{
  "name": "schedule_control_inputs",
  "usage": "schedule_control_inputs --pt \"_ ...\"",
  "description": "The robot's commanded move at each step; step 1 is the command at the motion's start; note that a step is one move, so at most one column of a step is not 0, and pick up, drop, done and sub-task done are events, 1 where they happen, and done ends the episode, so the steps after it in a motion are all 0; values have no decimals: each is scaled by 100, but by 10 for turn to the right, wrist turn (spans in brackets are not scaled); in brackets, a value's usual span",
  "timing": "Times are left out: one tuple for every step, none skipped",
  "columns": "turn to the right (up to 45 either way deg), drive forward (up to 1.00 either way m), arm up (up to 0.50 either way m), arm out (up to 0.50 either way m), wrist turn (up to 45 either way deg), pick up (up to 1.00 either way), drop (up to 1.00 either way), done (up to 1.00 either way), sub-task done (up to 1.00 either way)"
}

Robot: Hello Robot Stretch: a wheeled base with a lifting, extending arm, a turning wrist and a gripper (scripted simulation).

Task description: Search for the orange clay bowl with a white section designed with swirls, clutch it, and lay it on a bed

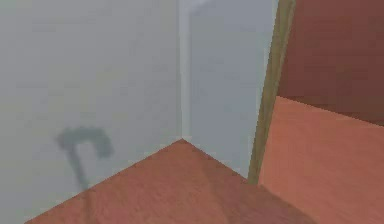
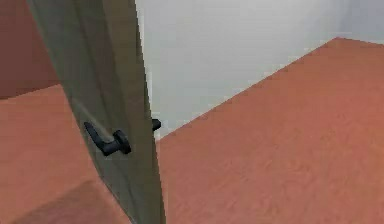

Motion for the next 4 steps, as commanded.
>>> schedule_control_inputs --pt "210 0 0 0 0 0 0 0 0" --pt "0 85 0 0 0 0 0 0 0" --pt "300 0 0 0 0 0 0 0 0" --pt "0 35 0 0 0 0 0 0 0"
